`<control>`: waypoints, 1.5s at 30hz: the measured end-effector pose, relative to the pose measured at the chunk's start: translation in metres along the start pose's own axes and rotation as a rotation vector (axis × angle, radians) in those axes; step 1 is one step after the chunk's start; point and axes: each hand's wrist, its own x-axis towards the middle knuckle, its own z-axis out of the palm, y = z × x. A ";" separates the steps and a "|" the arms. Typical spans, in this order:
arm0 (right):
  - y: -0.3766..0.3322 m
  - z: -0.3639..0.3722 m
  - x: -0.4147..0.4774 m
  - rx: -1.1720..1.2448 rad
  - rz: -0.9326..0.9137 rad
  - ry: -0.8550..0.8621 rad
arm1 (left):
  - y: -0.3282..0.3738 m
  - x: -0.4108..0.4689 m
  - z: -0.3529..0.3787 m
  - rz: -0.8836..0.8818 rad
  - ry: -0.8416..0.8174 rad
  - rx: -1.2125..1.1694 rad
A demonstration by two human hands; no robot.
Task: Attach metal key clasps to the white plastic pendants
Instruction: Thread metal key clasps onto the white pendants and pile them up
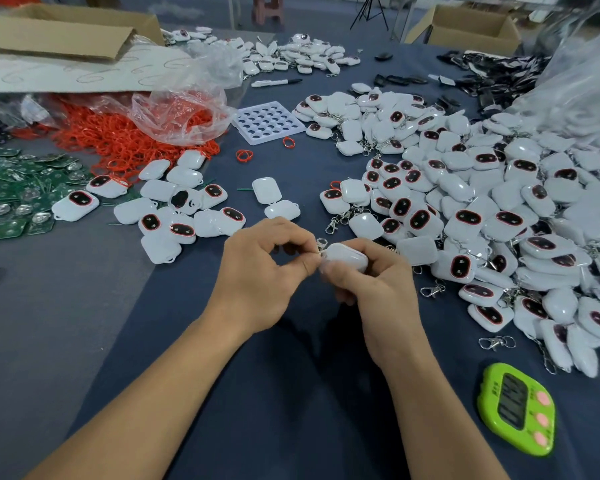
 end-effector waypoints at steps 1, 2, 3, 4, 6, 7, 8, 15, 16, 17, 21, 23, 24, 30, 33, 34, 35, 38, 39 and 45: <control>-0.002 -0.001 0.000 0.078 0.061 -0.041 | 0.001 0.001 0.000 -0.020 -0.013 -0.091; -0.004 -0.001 0.001 0.146 0.123 -0.074 | 0.001 0.001 0.000 -0.039 -0.029 -0.180; -0.005 -0.002 0.001 0.209 0.188 -0.101 | 0.002 0.001 0.001 -0.066 -0.049 -0.270; -0.006 -0.004 0.002 0.271 0.246 -0.122 | 0.002 0.000 0.001 -0.098 -0.070 -0.356; -0.006 -0.007 0.003 0.368 0.309 -0.138 | 0.003 -0.001 0.002 -0.165 -0.114 -0.459; -0.005 -0.008 0.003 0.392 0.309 -0.127 | 0.003 -0.001 0.002 -0.182 -0.131 -0.455; -0.004 -0.008 0.003 0.397 0.293 -0.103 | 0.002 0.000 0.003 -0.175 -0.137 -0.400; 0.001 -0.003 0.001 0.095 -0.013 0.065 | -0.004 -0.003 0.006 -0.145 -0.106 -0.115; 0.000 -0.003 0.001 0.076 -0.025 0.076 | -0.005 -0.002 0.006 -0.158 -0.101 -0.140; 0.000 -0.003 0.000 0.067 -0.023 0.081 | -0.005 -0.001 0.006 -0.163 -0.096 -0.174; -0.006 -0.004 -0.001 0.109 0.054 -0.016 | -0.004 0.001 0.005 -0.187 -0.079 -0.355; -0.009 -0.005 -0.002 0.130 0.070 -0.078 | -0.001 0.001 0.005 -0.249 -0.081 -0.523; -0.010 -0.005 -0.003 0.140 0.080 -0.104 | 0.000 0.002 0.004 -0.283 -0.081 -0.600; -0.014 -0.004 -0.003 0.194 0.234 -0.083 | 0.001 0.001 0.007 -0.382 -0.109 -0.753; -0.016 -0.006 -0.002 0.223 0.279 -0.167 | 0.001 -0.001 0.009 -0.420 -0.107 -0.812; -0.016 -0.006 -0.002 0.234 0.294 -0.199 | 0.001 0.000 0.009 -0.424 -0.109 -0.834; -0.016 -0.007 -0.002 0.238 0.310 -0.227 | 0.000 0.000 0.009 -0.428 -0.116 -0.856; -0.015 -0.011 -0.001 0.217 0.328 -0.275 | 0.000 0.000 0.008 -0.411 -0.147 -0.879; -0.014 -0.011 -0.001 0.214 0.314 -0.268 | 0.000 0.000 0.008 -0.395 -0.160 -0.876; -0.002 -0.004 0.000 0.085 0.056 -0.074 | -0.007 0.005 0.000 -0.236 -0.116 -0.558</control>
